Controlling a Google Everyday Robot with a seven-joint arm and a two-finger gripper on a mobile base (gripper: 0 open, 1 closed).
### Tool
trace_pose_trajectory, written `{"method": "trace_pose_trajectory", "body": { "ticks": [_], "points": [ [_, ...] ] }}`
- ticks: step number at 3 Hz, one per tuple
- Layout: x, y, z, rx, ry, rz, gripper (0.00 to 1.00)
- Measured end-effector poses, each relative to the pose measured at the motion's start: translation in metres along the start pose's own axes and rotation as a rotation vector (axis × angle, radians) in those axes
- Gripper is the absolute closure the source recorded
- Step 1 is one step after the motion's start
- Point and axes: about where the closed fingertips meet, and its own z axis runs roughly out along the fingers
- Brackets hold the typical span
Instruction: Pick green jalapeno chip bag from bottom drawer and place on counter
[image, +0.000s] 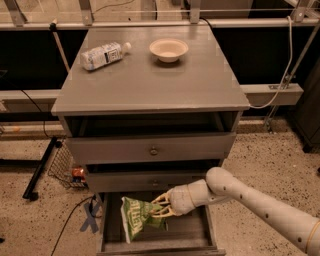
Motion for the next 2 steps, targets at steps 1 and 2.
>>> {"method": "trace_pose_trajectory", "body": {
  "ticks": [1, 2],
  "points": [
    [-0.0508, -0.0145, -0.0056, 0.008, 0.034, -0.129, 1.00],
    [-0.0509, -0.0144, -0.0056, 0.008, 0.034, -0.129, 1.00]
  ]
}}
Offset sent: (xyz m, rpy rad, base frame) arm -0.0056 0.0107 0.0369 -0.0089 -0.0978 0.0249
